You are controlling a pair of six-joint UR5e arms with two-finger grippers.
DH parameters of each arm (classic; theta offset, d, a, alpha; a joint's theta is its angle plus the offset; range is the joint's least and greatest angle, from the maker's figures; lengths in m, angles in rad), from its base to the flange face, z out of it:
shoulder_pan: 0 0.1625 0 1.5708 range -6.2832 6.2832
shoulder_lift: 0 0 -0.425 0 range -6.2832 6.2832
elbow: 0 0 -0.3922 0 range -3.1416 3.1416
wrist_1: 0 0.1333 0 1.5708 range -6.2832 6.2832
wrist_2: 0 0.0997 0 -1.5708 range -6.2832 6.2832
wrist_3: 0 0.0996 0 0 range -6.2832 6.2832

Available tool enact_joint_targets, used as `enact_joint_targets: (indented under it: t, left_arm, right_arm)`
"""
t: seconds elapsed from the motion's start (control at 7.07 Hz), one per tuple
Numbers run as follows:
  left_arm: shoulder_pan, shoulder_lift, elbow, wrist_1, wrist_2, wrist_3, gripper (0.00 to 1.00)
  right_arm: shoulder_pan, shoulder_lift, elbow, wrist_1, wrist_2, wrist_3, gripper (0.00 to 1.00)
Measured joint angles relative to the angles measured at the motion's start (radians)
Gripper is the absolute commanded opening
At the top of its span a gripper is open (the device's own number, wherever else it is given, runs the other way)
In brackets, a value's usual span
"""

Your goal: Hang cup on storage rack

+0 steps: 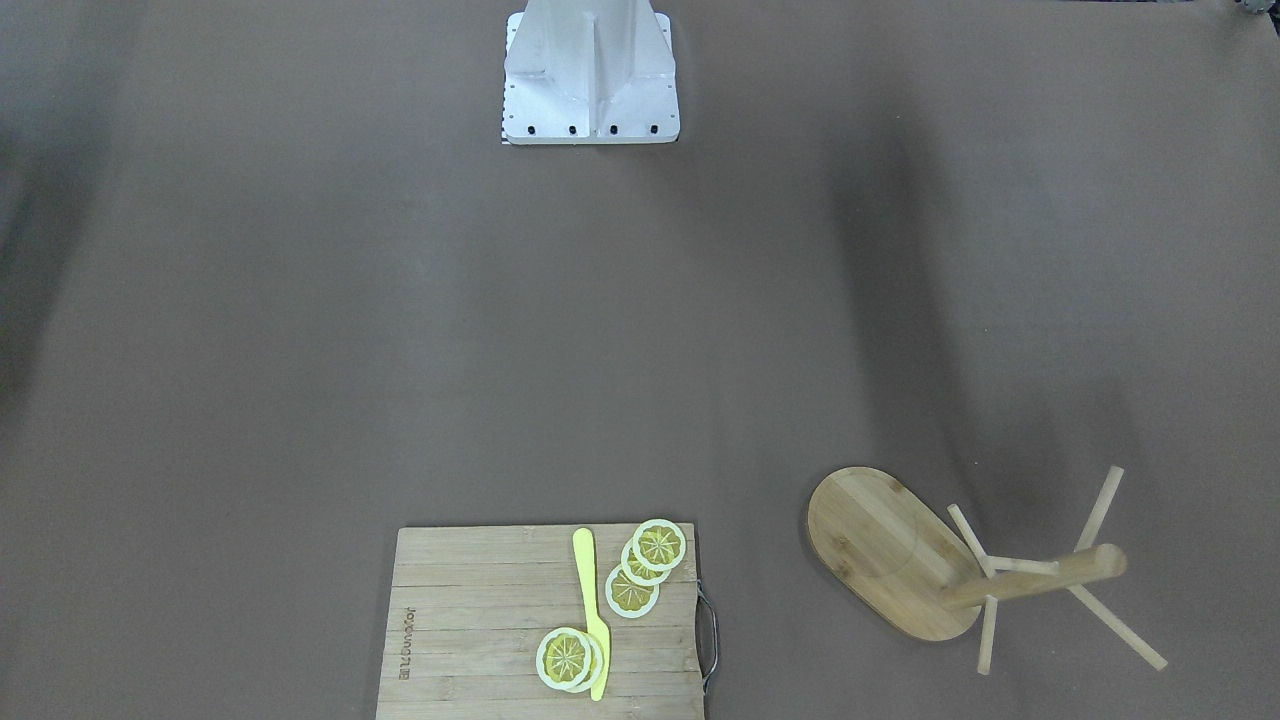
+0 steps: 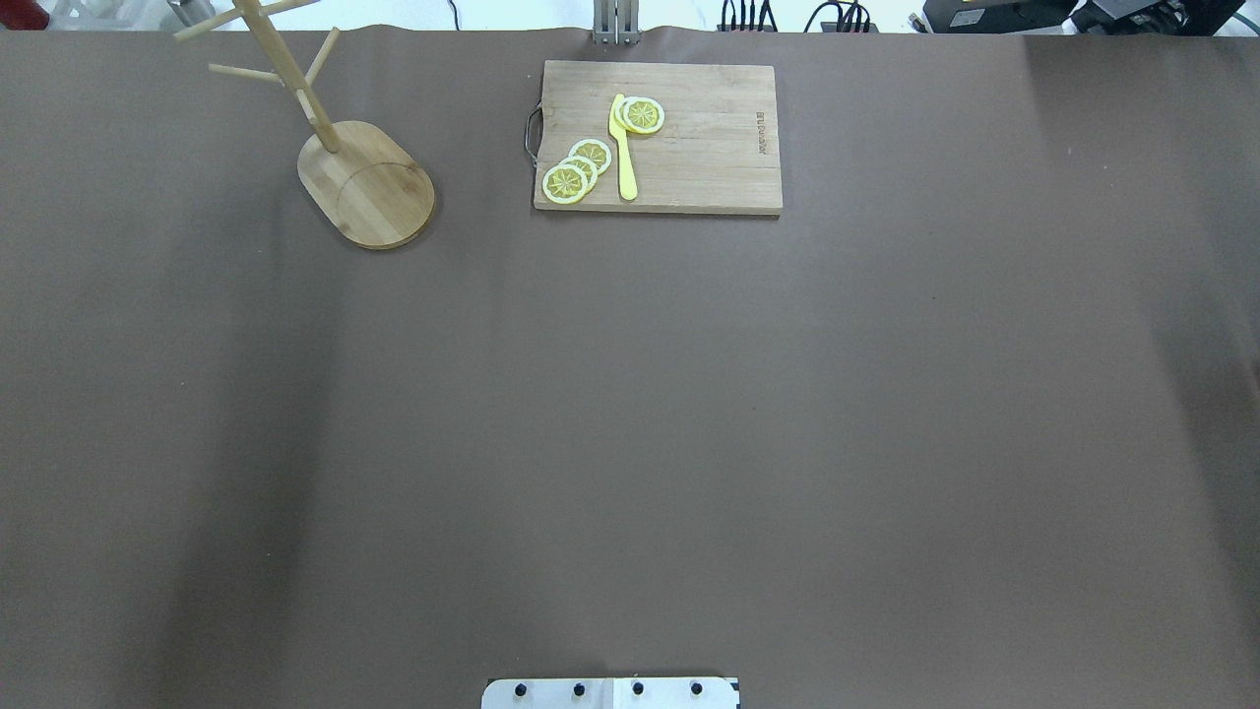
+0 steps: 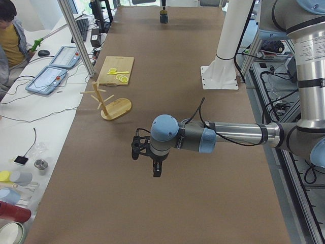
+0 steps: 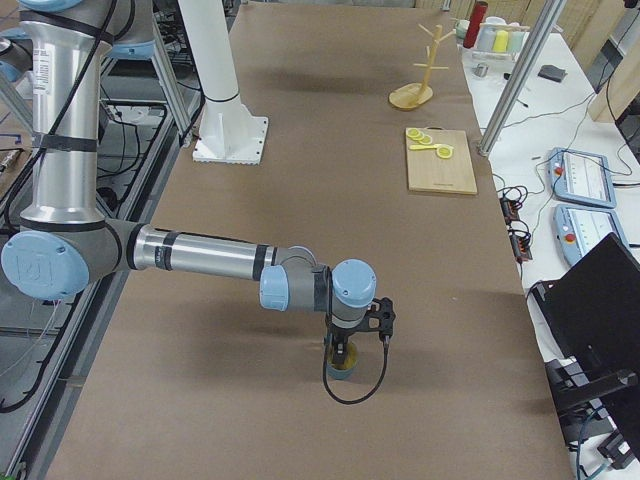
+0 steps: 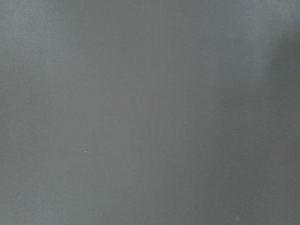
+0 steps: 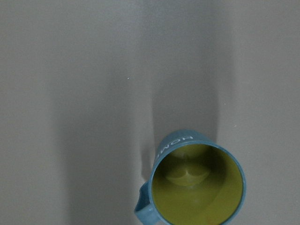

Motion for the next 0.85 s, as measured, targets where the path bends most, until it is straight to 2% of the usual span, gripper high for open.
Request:
enact_joint_targets:
  t: [0.28, 0.57, 0.85]
  left_arm:
    - [0.0, 0.0, 0.0, 0.0, 0.0, 0.0, 0.98]
    - [0.0, 0.0, -0.001, 0.0, -0.006, 0.0, 0.98]
    - [-0.001, 0.0, -0.001, 0.0, -0.065, -0.002, 0.98]
  right_arm:
    - [0.0, -0.023, 0.027, 0.021, 0.005, 0.0, 1.0]
    - [0.0, -0.053, 0.037, 0.092, 0.013, -0.001, 1.0]
    - [0.0, -0.069, 0.034, 0.133, 0.014, 0.001, 1.0]
